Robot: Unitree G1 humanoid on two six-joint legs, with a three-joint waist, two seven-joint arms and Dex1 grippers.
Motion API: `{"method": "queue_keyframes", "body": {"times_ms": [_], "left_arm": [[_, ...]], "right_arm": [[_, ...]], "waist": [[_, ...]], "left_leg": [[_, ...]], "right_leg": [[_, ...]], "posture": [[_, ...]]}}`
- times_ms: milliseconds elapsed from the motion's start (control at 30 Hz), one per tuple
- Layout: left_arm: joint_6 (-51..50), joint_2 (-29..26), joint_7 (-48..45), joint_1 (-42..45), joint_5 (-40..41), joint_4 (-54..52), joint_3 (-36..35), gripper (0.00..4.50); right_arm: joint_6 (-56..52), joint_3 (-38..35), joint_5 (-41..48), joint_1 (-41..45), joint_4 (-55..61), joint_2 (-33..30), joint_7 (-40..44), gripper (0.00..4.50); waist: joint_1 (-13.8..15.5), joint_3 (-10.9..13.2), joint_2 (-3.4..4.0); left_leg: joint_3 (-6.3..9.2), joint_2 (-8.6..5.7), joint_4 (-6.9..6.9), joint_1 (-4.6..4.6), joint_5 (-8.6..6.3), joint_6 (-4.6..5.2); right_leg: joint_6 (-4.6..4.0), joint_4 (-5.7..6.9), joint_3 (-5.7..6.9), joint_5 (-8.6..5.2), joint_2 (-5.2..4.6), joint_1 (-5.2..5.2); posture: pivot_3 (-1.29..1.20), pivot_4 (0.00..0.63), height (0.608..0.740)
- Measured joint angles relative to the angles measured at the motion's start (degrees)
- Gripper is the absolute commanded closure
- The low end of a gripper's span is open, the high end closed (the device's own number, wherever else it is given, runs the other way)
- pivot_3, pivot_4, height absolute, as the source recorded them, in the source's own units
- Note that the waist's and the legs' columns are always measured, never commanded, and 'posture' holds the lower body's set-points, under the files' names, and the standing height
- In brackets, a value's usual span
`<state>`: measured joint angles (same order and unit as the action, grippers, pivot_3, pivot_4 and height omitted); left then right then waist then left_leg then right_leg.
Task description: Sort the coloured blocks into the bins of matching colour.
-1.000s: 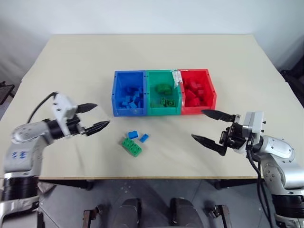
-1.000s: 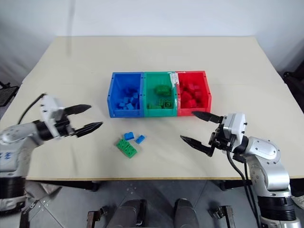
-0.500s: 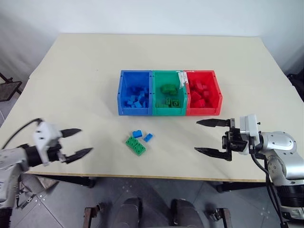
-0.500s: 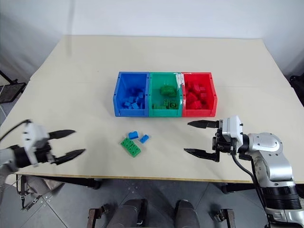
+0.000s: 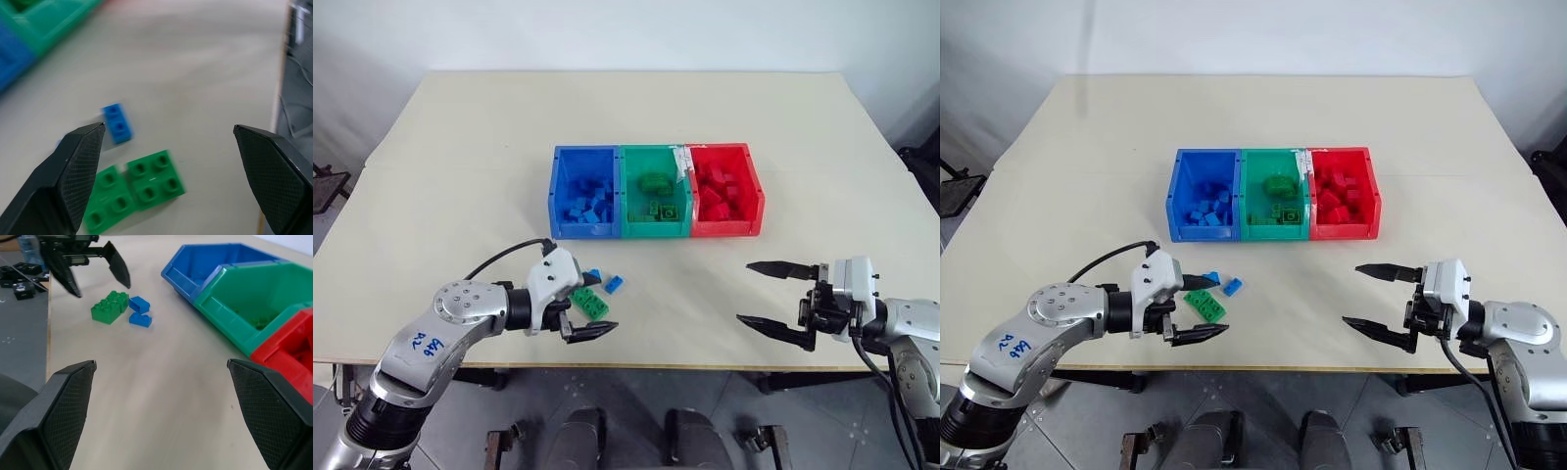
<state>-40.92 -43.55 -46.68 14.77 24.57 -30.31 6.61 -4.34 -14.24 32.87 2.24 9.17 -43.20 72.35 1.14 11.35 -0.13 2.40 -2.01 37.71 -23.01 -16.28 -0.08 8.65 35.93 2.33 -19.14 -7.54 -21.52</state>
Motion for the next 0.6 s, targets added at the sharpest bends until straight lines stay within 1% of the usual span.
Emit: {"method": "queue_keyframes", "body": {"times_ms": [100, 200, 300, 367, 433, 500, 600], "left_arm": [[5.87, -1.26, -3.56, -0.04, -1.83, 2.01, 1.04, 0.02], [13.11, -2.28, -7.38, 0.38, -4.78, 6.94, 1.56, 0.02], [17.70, -2.17, -8.70, 1.46, -7.66, 11.66, 2.73, 0.02], [19.52, -1.11, -9.10, 2.72, -8.90, 13.72, 3.23, 0.02], [19.69, 0.50, -9.04, 4.17, -9.16, 14.94, 3.57, 0.02], [17.65, 2.27, -8.43, 5.37, -8.95, 15.10, 3.75, 0.02], [6.57, 6.90, -4.81, 8.76, -5.85, 14.26, 3.64, 0.02]], "right_arm": [[-0.04, -0.08, 0.01, -0.85, 0.65, 0.00, -0.56, 0.00], [-0.10, -0.09, 0.02, -1.43, 1.41, 0.00, -0.95, 0.00], [-0.12, -0.09, 0.02, -1.55, 1.82, 0.00, -1.33, 0.00], [-0.13, -0.09, 0.01, -1.62, 1.84, 0.01, -1.58, 0.00], [-0.12, -0.07, 0.00, -1.63, 1.87, 0.01, -1.73, 0.00], [-0.11, -0.07, 0.00, -1.61, 1.88, 0.01, -1.80, 0.00], [-0.11, -0.03, -0.01, -1.58, 1.92, 0.02, -1.96, 0.00]], "waist": [[0.22, 0.00, 0.00], [0.38, 0.00, 0.00], [0.37, 0.00, 0.00], [0.39, 0.00, 0.00], [0.35, 0.00, 0.00], [0.32, 0.00, 0.00], [0.38, 0.00, -0.01]], "left_leg": [[-0.01, -0.02, 0.03, 0.00, 0.00, 0.00], [0.00, -0.05, 0.04, -0.01, 0.01, 0.02], [0.01, -0.06, 0.04, -0.02, 0.01, 0.03], [0.03, -0.06, 0.04, -0.02, 0.01, 0.03], [0.03, -0.07, 0.06, -0.03, 0.01, 0.04], [0.03, -0.07, 0.06, -0.03, 0.01, 0.04], [0.10, -0.08, 0.17, -0.07, 0.02, 0.06]], "right_leg": [[0.00, -0.03, -0.02, 0.00, -0.02, 0.01], [0.00, -0.03, -0.02, 0.00, -0.05, 0.03], [0.00, -0.03, -0.01, 0.00, -0.05, 0.03], [0.00, -0.01, 0.01, 0.00, -0.05, 0.02], [0.01, 0.01, 0.01, 0.01, -0.06, 0.03], [0.02, 0.05, 0.01, 0.01, -0.04, 0.03], [0.04, 0.10, 0.03, 0.02, -0.04, 0.03]], "posture": [[0.00, 0.150, 0.740], [0.00, 0.150, 0.740], [0.00, 0.150, 0.740], [0.00, 0.150, 0.740], [0.00, 0.150, 0.740], [0.00, 0.150, 0.740], [0.00, 0.150, 0.740]]}}
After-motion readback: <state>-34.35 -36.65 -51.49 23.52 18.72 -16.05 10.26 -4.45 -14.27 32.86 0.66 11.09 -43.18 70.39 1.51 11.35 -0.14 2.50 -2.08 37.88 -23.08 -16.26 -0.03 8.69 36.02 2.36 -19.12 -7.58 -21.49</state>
